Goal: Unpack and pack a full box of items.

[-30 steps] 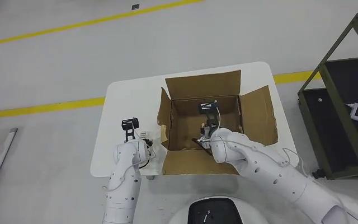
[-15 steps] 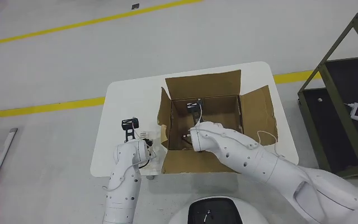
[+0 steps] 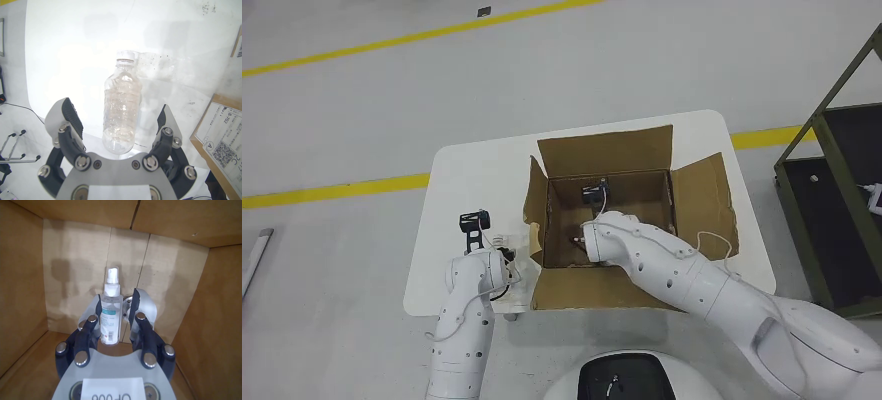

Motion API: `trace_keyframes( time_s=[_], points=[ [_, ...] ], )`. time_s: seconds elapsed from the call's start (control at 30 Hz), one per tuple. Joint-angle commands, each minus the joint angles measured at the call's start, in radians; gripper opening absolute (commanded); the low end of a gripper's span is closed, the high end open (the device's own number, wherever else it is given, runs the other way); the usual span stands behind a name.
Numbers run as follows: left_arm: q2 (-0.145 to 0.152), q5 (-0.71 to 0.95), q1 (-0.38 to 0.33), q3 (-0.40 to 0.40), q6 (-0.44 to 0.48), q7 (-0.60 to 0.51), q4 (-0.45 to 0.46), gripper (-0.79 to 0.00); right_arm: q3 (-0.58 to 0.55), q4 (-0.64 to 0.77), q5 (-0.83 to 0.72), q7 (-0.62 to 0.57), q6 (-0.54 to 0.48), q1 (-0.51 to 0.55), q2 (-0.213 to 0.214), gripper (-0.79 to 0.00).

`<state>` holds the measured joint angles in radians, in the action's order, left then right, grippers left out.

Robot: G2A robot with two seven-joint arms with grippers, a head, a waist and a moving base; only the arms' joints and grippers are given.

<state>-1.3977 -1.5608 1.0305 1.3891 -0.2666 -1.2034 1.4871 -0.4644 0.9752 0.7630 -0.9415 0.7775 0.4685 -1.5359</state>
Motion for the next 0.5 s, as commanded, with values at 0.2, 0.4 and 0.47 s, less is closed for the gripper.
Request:
trace_keyframes(
  time_s=[0.2, 0.4, 0.47],
  points=[
    [0.0, 0.0, 0.0, 0.0, 0.0, 0.0, 0.0, 0.0, -0.004, -0.06, -0.009, 0.01, -0.036, 0.008, -0.03, -0.416],
    [0.0, 0.0, 0.0, 0.0, 0.0, 0.0, 0.0, 0.0, -0.01, -0.106, -0.027, 0.02, -0.066, 0.011, -0.056, -0.419],
    [0.0, 0.0, 0.0, 0.0, 0.0, 0.0, 0.0, 0.0, -0.01, -0.12, -0.029, 0.025, -0.076, 0.01, -0.066, -0.419]
  ],
)
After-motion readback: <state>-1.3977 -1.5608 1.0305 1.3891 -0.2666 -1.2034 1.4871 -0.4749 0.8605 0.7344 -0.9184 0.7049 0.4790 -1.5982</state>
